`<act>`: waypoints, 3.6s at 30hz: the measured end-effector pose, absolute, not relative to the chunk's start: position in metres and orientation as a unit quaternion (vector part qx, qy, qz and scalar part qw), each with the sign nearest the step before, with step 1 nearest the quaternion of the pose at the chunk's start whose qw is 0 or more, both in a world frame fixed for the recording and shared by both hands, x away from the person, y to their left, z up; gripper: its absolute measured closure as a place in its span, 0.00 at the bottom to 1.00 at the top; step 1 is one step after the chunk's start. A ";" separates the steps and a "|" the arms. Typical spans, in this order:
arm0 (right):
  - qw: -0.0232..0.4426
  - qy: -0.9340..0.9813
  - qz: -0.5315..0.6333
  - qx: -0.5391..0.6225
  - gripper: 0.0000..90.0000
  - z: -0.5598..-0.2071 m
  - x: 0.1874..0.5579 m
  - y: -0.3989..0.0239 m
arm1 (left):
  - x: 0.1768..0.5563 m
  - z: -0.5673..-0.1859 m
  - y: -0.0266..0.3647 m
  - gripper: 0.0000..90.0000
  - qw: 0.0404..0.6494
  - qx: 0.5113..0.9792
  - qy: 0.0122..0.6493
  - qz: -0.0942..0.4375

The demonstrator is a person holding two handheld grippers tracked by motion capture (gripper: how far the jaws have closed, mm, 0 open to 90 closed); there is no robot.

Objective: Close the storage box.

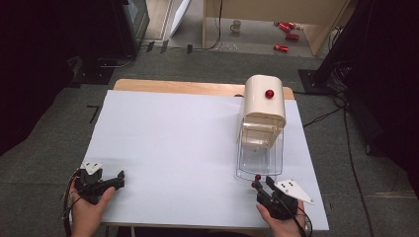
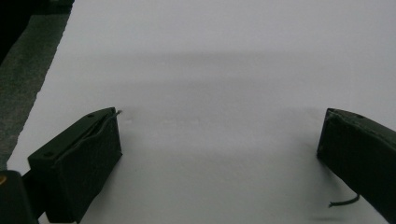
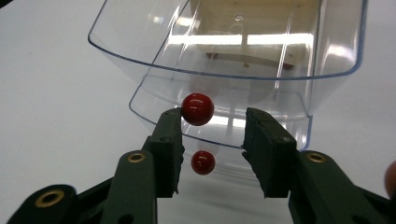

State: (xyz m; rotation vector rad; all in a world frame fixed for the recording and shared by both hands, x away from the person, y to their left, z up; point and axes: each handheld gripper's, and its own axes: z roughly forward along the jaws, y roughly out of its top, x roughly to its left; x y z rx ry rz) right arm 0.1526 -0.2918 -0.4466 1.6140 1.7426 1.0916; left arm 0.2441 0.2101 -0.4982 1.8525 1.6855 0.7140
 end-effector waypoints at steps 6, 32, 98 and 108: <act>0.257 0.640 0.402 0.603 0.74 -0.449 0.156 -0.286 | 0.244 -0.498 0.210 0.00 0.265 0.686 0.624 0.264; 0.260 0.643 0.396 0.602 0.83 -0.446 0.157 -0.282 | 0.244 -0.498 0.210 0.00 0.266 0.686 0.624 0.264; 0.291 0.633 0.380 0.608 0.84 -0.398 0.258 -0.294 | 0.244 -0.498 0.210 0.00 0.266 0.686 0.624 0.264; 0.295 0.633 0.378 0.608 0.84 -0.399 0.269 -0.295 | 0.244 -0.498 0.210 0.00 0.266 0.686 0.624 0.264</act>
